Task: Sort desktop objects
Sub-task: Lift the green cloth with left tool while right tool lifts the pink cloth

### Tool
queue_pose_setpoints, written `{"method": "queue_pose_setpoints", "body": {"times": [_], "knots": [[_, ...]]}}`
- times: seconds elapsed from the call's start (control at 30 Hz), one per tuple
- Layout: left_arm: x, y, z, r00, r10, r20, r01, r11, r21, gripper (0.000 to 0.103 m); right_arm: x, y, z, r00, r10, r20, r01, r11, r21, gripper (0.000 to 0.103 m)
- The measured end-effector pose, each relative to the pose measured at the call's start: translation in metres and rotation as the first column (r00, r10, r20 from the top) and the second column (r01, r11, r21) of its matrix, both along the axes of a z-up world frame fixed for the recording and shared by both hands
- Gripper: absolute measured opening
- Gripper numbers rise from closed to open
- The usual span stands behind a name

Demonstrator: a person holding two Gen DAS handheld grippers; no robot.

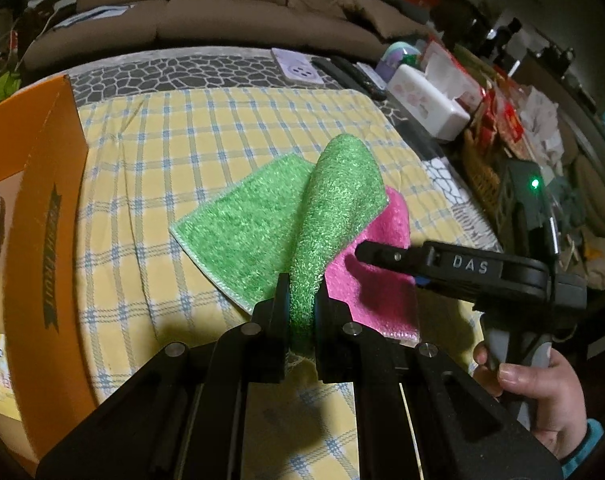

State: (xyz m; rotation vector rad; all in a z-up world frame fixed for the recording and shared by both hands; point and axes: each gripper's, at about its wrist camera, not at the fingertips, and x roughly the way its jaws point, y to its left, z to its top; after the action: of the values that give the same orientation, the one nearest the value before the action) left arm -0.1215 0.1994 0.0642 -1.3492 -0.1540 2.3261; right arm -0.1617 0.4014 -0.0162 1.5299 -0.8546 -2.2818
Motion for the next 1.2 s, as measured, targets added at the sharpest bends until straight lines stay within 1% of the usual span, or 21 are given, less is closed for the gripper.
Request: {"method": "queue_pose_setpoints", "body": {"times": [0.07, 0.1, 0.13, 0.17, 0.23, 0.33, 0.47, 0.53, 0.6, 0.7, 0.83, 0.87, 0.97, 1.07, 1.2], "knots": [[0.001, 0.003, -0.001, 1.000, -0.005, 0.001, 0.005, 1.000, -0.001, 0.009, 0.000, -0.001, 0.001, 1.000, -0.008, -0.006, 0.008, 1.000, -0.001, 0.043], [0.001, 0.004, -0.001, 1.000, -0.007, 0.001, 0.007, 1.000, -0.001, 0.009, -0.001, -0.003, 0.003, 1.000, -0.003, -0.009, 0.003, 1.000, 0.003, 0.035], [0.002, 0.005, 0.000, 1.000, -0.007, 0.001, 0.007, 1.000, -0.001, 0.009, -0.001, -0.005, 0.005, 1.000, 0.001, -0.021, -0.001, 1.000, 0.009, 0.018], [0.002, 0.005, 0.001, 1.000, -0.007, -0.002, 0.007, 1.000, 0.001, 0.009, 0.000, -0.006, 0.009, 0.999, 0.001, -0.036, 0.000, 1.000, 0.011, 0.015], [0.003, 0.003, 0.007, 1.000, -0.002, -0.013, 0.002, 1.000, 0.012, 0.009, 0.000, -0.006, 0.012, 0.999, -0.002, -0.052, 0.003, 1.000, 0.001, 0.013], [0.003, 0.000, 0.020, 1.000, 0.006, -0.030, -0.005, 0.999, 0.034, 0.009, 0.002, -0.004, 0.021, 0.997, -0.014, -0.080, 0.010, 0.999, -0.049, 0.012], [0.004, -0.014, 0.048, 0.997, 0.028, -0.066, -0.023, 0.997, 0.077, 0.009, 0.004, -0.005, 0.041, 0.990, -0.023, -0.138, 0.001, 0.988, -0.154, 0.011], [0.005, -0.023, 0.060, 0.996, 0.041, -0.078, -0.033, 0.994, 0.100, 0.009, 0.007, -0.003, 0.050, 0.985, -0.034, -0.166, -0.007, 0.969, -0.245, 0.011], [0.006, -0.035, 0.078, 0.994, 0.058, -0.096, -0.046, 0.991, 0.125, 0.009, 0.010, -0.003, 0.061, 0.980, -0.052, -0.194, -0.017, 0.940, -0.340, 0.011], [0.010, -0.054, 0.105, 0.988, 0.080, -0.133, -0.060, 0.987, 0.152, 0.009, 0.012, -0.008, 0.080, 0.970, -0.060, -0.236, -0.045, 0.909, -0.414, 0.011], [0.017, -0.085, 0.140, 0.976, 0.121, -0.181, -0.087, 0.979, 0.186, 0.009, 0.016, -0.018, 0.106, 0.957, -0.053, -0.285, -0.081, 0.895, -0.438, 0.011], [0.020, -0.099, 0.151, 0.971, 0.137, -0.197, -0.098, 0.976, 0.196, 0.009, 0.018, -0.023, 0.115, 0.953, -0.046, -0.301, -0.094, 0.895, -0.436, 0.011], [0.030, -0.134, 0.173, 0.954, 0.181, -0.237, -0.133, 0.970, 0.206, 0.009, 0.023, -0.038, 0.137, 0.939, -0.026, -0.342, -0.136, 0.887, -0.441, 0.011], [0.038, -0.171, 0.185, 0.938, 0.229, -0.261, -0.180, 0.963, 0.199, 0.009, 0.027, -0.057, 0.156, 0.925, -0.003, -0.381, -0.180, 0.878, -0.444, 0.011], [0.043, -0.217, 0.187, 0.918, 0.294, -0.265, -0.250, 0.950, 0.187, 0.009, 0.029, -0.095, 0.174, 0.908, 0.042, -0.417, -0.248, 0.857, -0.451, 0.011]]}}
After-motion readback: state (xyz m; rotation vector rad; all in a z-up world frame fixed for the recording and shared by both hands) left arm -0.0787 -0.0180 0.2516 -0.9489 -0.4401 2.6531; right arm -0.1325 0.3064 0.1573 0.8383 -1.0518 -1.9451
